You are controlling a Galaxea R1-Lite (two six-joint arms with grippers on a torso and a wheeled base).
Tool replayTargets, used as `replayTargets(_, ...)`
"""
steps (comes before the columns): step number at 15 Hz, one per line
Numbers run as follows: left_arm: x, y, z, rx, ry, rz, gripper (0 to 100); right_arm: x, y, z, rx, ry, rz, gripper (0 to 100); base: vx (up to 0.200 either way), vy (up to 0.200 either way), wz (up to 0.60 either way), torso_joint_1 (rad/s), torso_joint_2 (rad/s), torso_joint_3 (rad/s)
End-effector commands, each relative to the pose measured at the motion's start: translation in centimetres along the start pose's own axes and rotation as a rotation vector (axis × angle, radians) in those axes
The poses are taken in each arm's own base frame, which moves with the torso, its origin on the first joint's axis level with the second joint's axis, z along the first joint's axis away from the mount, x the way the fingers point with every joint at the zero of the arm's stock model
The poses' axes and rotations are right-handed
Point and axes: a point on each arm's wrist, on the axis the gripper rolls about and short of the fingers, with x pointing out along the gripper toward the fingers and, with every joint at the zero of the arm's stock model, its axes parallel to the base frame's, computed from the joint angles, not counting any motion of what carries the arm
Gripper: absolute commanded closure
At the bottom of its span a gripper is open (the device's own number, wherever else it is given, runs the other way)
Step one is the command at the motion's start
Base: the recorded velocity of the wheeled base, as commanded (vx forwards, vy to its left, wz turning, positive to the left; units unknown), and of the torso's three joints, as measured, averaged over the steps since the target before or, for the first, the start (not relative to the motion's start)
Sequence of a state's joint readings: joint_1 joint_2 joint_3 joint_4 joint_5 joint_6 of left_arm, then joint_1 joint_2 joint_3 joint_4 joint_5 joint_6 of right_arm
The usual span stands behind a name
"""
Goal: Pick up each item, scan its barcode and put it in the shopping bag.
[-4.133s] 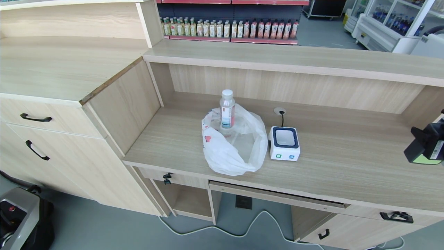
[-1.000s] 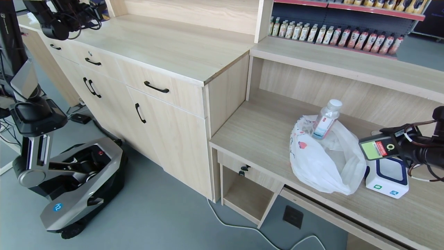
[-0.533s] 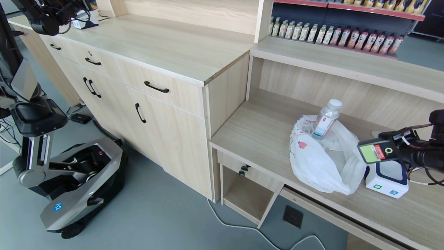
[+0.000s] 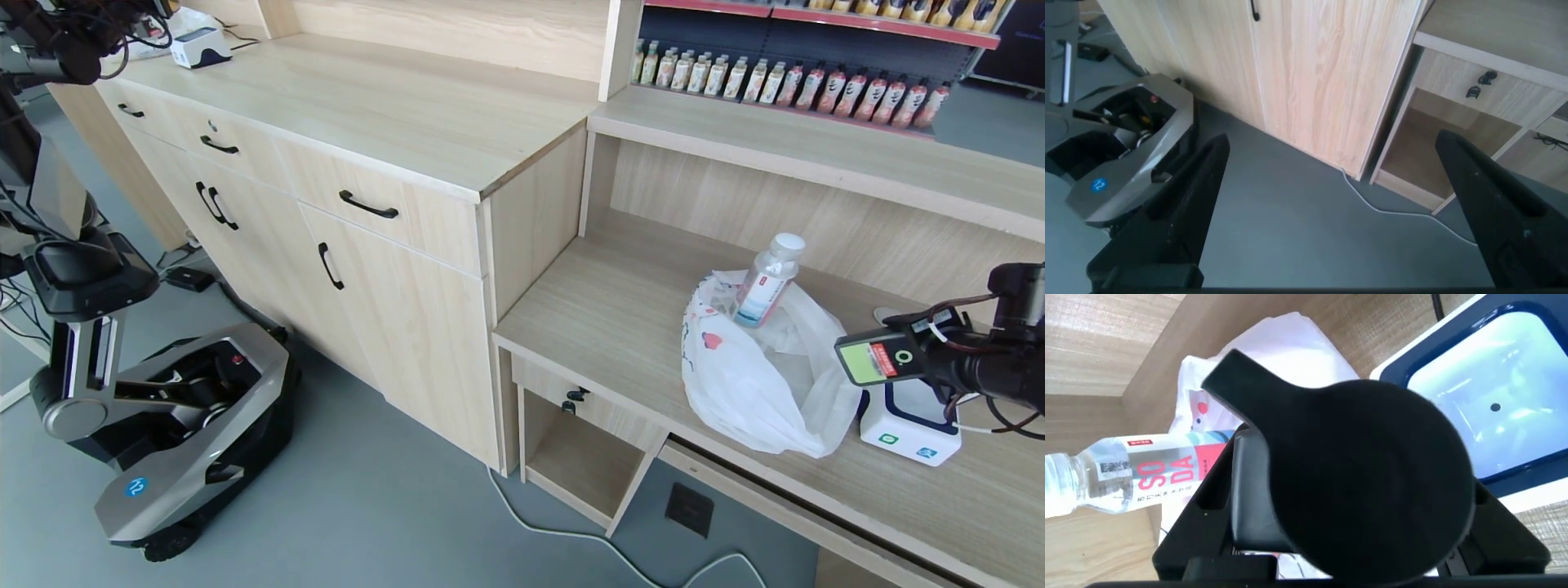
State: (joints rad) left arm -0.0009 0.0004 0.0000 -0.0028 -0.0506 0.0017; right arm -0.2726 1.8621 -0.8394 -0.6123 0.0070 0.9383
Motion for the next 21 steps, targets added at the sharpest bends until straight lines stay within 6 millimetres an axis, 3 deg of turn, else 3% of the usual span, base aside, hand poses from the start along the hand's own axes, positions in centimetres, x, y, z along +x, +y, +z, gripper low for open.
replayTargets(1, 0.0, 0.0, 0.0, 0.0, -0.001, 0.001, 0, 0.5, 0.1, -0.5, -0.005, 0.016, -0.003, 100, 0.0, 0.0, 0.0, 0.0, 0.0, 0.0)
replayTargets(6, 0.0, 0.0, 0.0, 0.0, -0.001, -0.001, 0, -0.3, 0.9, -0.4, -0.017, 0.007, 0.026, 100, 0.0, 0.0, 0.0, 0.0, 0.0, 0.0)
replayTargets(8, 0.0, 0.0, 0.0, 0.0, -0.001, 0.001, 0, -1.6, 1.9, -0.2, -0.074, -0.013, 0.065, 100, 0.0, 0.0, 0.0, 0.0, 0.0, 0.0)
replayTargets(11, 0.0, 0.0, 0.0, 0.0, -0.001, 0.001, 0, -3.8, 3.4, -0.9, -0.438, -0.053, 0.15, 100, 0.0, 0.0, 0.0, 0.0, 0.0, 0.0)
replayTargets(15, 0.0, 0.0, 0.0, 0.0, -0.001, -0.001, 0, -3.8, 3.1, -1.7, -0.906, -0.213, 0.225, 100, 0.0, 0.0, 0.0, 0.0, 0.0, 0.0)
replayTargets(21, 0.0, 0.0, 0.0, 0.0, -0.001, -0.001, 0, -4.1, 2.4, -3.2, -1.215, -0.319, 0.252, 100, 0.0, 0.0, 0.0, 0.0, 0.0, 0.0)
